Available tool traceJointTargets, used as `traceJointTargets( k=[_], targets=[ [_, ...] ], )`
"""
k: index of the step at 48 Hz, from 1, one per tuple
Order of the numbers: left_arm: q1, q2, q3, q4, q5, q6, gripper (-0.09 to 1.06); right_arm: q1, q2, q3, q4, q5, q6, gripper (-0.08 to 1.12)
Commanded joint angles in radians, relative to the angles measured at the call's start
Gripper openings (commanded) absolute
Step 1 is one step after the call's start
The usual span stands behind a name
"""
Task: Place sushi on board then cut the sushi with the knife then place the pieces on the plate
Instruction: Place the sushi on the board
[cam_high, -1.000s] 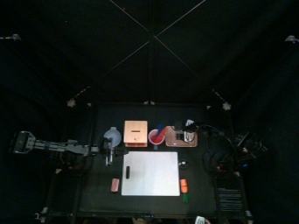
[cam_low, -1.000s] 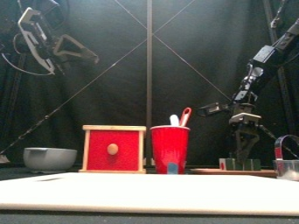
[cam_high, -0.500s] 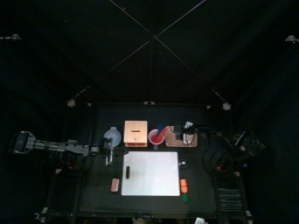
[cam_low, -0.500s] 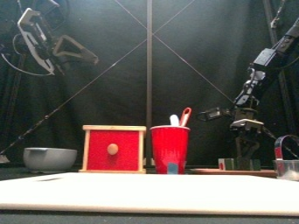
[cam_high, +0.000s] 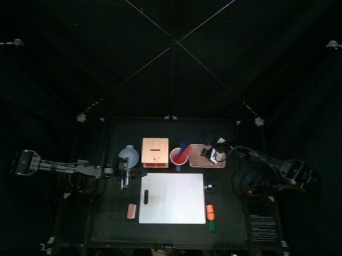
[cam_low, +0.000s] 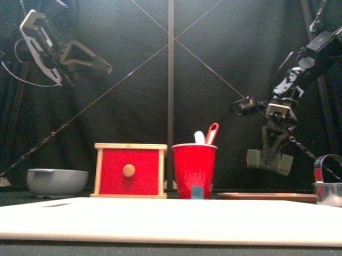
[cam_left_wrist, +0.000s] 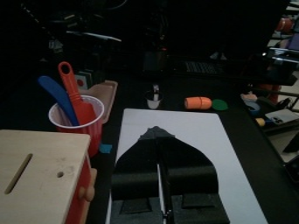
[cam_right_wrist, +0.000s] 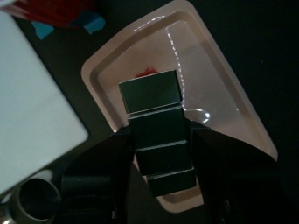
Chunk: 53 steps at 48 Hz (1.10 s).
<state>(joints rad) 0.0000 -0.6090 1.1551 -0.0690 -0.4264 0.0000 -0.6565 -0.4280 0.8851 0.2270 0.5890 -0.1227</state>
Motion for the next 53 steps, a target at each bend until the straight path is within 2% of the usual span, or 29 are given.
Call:
traceJointTargets(
  k=[1, 21, 35, 44, 53],
  targets=[
    [0.0, 0.002, -0.011, -0.002, -0.006, 0.0, -0.02, 0.095, -0.064, -0.008, -0.08, 0.002, 0.178, 0.58],
    [0.002, 0.002, -0.011, -0.002, -0.003, 0.003, -0.02, 0.495, -0.071, -0.031, -0.396, 0.0, 1.022, 0.58],
    [0.002, 0.0, -0.011, -0.002, -0.002, 0.002, -0.02, 0.729, 0.051, -0.106, -0.663, 0.02, 1.565, 0.59],
    [0.002, 0.0, -0.009, -0.002, 0.0, 0.003, -0.02, 0.813, 0.169, -0.183, -0.742, 0.075, 1.807, 0.59],
    [0.002, 0.0, -0.008, 0.0, 0.002, 0.003, -0.02, 0.879, 0.276, -0.278, -0.758, 0.11, 2.006, 0.58]
  ],
)
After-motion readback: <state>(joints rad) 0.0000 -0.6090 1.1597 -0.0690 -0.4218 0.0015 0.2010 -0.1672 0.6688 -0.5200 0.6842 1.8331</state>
